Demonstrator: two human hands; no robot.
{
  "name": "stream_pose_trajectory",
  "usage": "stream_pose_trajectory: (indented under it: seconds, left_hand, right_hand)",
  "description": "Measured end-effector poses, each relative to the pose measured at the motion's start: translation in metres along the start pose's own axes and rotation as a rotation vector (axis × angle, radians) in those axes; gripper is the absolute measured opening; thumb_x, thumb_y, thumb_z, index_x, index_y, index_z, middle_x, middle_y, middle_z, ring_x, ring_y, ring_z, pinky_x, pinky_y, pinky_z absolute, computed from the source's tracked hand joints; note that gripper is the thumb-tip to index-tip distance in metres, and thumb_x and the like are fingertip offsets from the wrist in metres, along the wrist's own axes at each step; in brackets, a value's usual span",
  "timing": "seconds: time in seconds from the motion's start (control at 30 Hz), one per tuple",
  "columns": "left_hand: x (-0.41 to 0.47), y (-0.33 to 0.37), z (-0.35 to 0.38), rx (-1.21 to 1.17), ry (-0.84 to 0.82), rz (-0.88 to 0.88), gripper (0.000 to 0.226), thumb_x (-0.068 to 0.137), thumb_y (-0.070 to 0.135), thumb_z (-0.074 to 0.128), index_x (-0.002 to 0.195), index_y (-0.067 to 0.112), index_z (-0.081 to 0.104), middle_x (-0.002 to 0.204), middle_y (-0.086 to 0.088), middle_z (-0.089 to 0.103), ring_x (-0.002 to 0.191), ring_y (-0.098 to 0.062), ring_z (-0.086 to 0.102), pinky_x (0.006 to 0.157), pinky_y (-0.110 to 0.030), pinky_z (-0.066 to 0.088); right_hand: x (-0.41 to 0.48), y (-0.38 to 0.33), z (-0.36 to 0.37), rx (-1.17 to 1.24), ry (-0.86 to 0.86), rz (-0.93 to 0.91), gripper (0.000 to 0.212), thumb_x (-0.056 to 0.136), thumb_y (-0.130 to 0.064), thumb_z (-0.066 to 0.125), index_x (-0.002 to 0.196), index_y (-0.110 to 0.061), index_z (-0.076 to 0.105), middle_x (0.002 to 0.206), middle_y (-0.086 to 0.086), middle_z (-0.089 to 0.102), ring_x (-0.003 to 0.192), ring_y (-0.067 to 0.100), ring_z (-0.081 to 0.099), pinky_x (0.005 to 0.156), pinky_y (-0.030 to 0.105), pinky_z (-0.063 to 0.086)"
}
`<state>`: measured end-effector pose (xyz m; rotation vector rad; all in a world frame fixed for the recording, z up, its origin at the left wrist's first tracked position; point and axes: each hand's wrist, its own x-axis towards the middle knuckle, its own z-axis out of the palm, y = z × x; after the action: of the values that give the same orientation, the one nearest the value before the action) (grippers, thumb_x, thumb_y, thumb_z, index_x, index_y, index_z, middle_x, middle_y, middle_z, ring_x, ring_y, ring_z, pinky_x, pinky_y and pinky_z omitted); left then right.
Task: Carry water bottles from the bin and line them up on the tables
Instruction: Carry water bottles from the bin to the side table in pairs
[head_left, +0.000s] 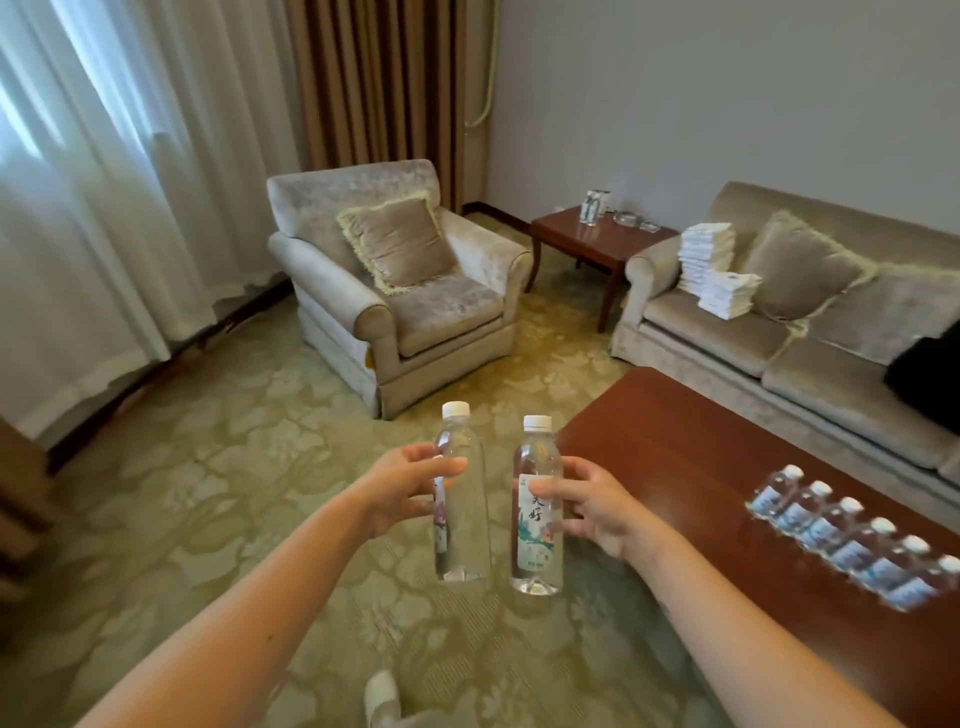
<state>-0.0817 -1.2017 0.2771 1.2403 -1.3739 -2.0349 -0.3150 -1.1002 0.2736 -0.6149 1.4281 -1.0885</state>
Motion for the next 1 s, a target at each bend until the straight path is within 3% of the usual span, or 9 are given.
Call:
stream_pose_trajectory:
  seconds: [0.07, 0.2, 0.3, 0.47, 0.67, 0.87, 1.0]
  left_hand:
    - [0.026, 0.014, -0.018, 0.055, 0.037, 0.013, 0.048, 0.075, 0.019, 0.082, 0.119, 0.018, 0.061, 0.087, 0.007, 0.072, 0.073, -0.007, 0.068, 0.063, -0.026, 0.054]
    - [0.09, 0.047, -0.062, 0.106, 0.068, 0.044, 0.06, 0.074, 0.021, 0.084, 0.124, 0.024, 0.052, 0.108, 0.0, 0.068, 0.087, -0.012, 0.065, 0.071, -0.028, 0.053]
    - [0.138, 0.081, -0.097, 0.115, 0.053, 0.065, 0.062, 0.074, 0.023, 0.084, 0.125, 0.025, 0.05, 0.112, -0.001, 0.066, 0.09, -0.011, 0.065, 0.067, -0.026, 0.053]
    - [0.2, 0.135, -0.135, 0.203, 0.012, 0.109, 0.042, 0.076, 0.029, 0.083, 0.097, 0.037, 0.047, 0.102, 0.009, 0.062, 0.089, -0.004, 0.061, 0.064, -0.022, 0.05]
    - [0.262, 0.171, -0.162, 0.225, 0.03, 0.083, 0.048, 0.073, 0.035, 0.084, 0.108, 0.029, 0.052, 0.105, 0.004, 0.068, 0.087, -0.007, 0.068, 0.056, -0.019, 0.052]
    - [0.335, 0.204, -0.18, 0.304, -0.019, 0.04, 0.045, 0.076, 0.046, 0.079, 0.112, 0.02, 0.069, 0.099, 0.0, 0.076, 0.089, -0.013, 0.074, 0.077, -0.03, 0.061]
    - [0.404, 0.239, -0.185, 0.32, -0.023, 0.009, 0.038, 0.081, 0.041, 0.076, 0.109, 0.017, 0.069, 0.097, -0.002, 0.076, 0.084, -0.013, 0.073, 0.064, -0.022, 0.057]
  right_hand:
    - [0.036, -0.013, 0.009, -0.014, -0.005, -0.006, 0.066, 0.068, -0.008, 0.084, 0.127, -0.011, 0.056, 0.113, 0.013, 0.072, 0.099, 0.025, 0.072, 0.07, 0.039, 0.059]
    - [0.113, -0.046, 0.036, -0.01, -0.004, -0.03, 0.07, 0.066, -0.011, 0.085, 0.129, -0.013, 0.054, 0.103, 0.01, 0.077, 0.092, 0.022, 0.074, 0.078, 0.041, 0.06]
    - [0.167, -0.077, 0.06, 0.022, 0.017, -0.031, 0.076, 0.063, -0.014, 0.085, 0.132, -0.01, 0.053, 0.102, 0.012, 0.076, 0.088, 0.022, 0.075, 0.067, 0.036, 0.06]
    - [0.238, -0.117, 0.087, 0.084, 0.058, -0.033, 0.082, 0.061, -0.016, 0.085, 0.135, -0.008, 0.05, 0.108, 0.016, 0.074, 0.092, 0.026, 0.073, 0.061, 0.034, 0.06]
    - [0.306, -0.146, 0.102, 0.088, 0.089, -0.003, 0.051, 0.079, -0.015, 0.08, 0.125, -0.008, 0.059, 0.101, 0.014, 0.076, 0.082, 0.022, 0.074, 0.054, 0.028, 0.058]
    - [0.386, -0.18, 0.096, 0.064, 0.088, 0.014, 0.047, 0.078, -0.019, 0.08, 0.12, -0.005, 0.064, 0.092, 0.01, 0.077, 0.073, 0.019, 0.073, 0.053, 0.028, 0.057]
    - [0.452, -0.211, 0.079, 0.058, 0.099, 0.012, 0.043, 0.079, -0.019, 0.08, 0.117, -0.006, 0.065, 0.086, 0.007, 0.077, 0.068, 0.016, 0.071, 0.057, 0.028, 0.059]
